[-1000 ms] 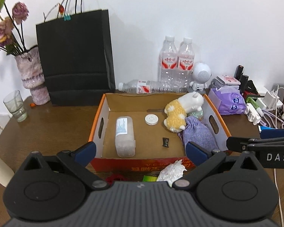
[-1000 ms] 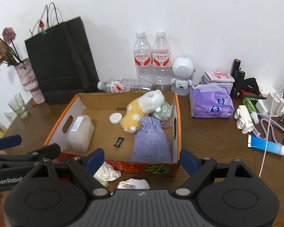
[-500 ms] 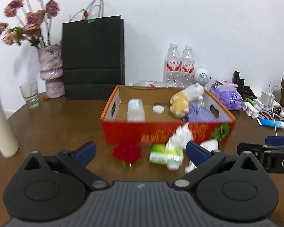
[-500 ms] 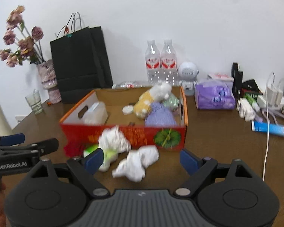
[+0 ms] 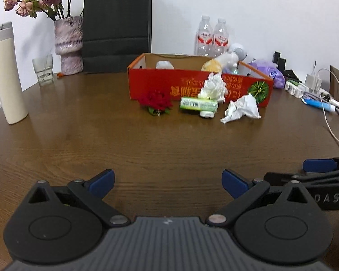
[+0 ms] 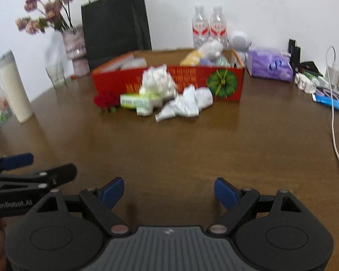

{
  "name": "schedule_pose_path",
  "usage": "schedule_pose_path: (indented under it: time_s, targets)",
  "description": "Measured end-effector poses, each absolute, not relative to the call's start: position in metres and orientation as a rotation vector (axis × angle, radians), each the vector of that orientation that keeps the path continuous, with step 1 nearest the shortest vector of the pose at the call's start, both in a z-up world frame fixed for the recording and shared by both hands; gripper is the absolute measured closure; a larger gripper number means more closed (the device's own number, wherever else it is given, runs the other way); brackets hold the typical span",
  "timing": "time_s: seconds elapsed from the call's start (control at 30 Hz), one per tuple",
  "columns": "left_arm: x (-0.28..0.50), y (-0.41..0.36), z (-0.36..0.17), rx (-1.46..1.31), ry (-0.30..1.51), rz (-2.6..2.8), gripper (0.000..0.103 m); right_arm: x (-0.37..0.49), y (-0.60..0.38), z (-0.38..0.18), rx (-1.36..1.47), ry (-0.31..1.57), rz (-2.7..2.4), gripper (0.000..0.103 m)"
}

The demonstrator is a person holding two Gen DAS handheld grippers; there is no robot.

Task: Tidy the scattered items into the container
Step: 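Withdraw both tools from the box toward the rose and tissues, then grasp the crumpled white tissue with the right tool while the left tool grasps the red rose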

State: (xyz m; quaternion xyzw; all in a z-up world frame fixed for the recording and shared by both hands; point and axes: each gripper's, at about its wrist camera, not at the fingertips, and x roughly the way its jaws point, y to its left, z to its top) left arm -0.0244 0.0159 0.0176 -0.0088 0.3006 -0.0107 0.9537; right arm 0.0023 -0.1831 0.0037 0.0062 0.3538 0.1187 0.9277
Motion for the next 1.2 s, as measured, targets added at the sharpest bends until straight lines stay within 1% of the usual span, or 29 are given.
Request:
schedule_pose_path:
  time_s: [0.17, 0.33, 0.43, 0.5, 0.7, 0.87, 0.97, 1.07, 1.2]
  targets:
    - [-0.023, 0.018, 0.013, -0.008, 0.618, -0.007, 0.000, -0.005, -0.180, 0.000, -0.023, 0.708, 0.227, 0.016]
    - [-0.013, 0.020, 0.007, -0.032, 0.688, -0.024, 0.000, -0.002, -0.181, -0.001, -0.022, 0.692, 0.208, 0.014]
    - [-0.013, 0.016, 0.007, -0.005, 0.696, -0.015, 0.000, -0.001, -0.187, -0.002, 0.008, 0.680, 0.203, 0.014]
    - [-0.013, 0.013, 0.007, 0.008, 0.700, -0.010, 0.000, -0.001, -0.191, -0.003, 0.037, 0.675, 0.211, 0.010]
    - [-0.012, 0.014, 0.006, 0.004, 0.700, -0.011, 0.000, 0.003, -0.190, -0.004, 0.047, 0.683, 0.228, 0.003]
    - [-0.009, 0.021, 0.008, -0.033, 0.683, -0.038, 0.000, 0.005, -0.189, -0.004, 0.050, 0.682, 0.217, 0.003]
    - [0.009, 0.036, 0.020, -0.090, 0.668, -0.054, 0.000, 0.010, -0.195, -0.002, 0.099, 0.692, 0.229, 0.003]
    - [0.045, 0.052, 0.034, -0.113, 0.637, -0.026, 0.000, 0.032, -0.193, 0.007, 0.127, 0.710, 0.248, 0.008]
    - [0.101, 0.061, 0.043, -0.116, 0.612, -0.038, 0.000, 0.072, -0.181, 0.029, 0.148, 0.633, 0.297, 0.010]
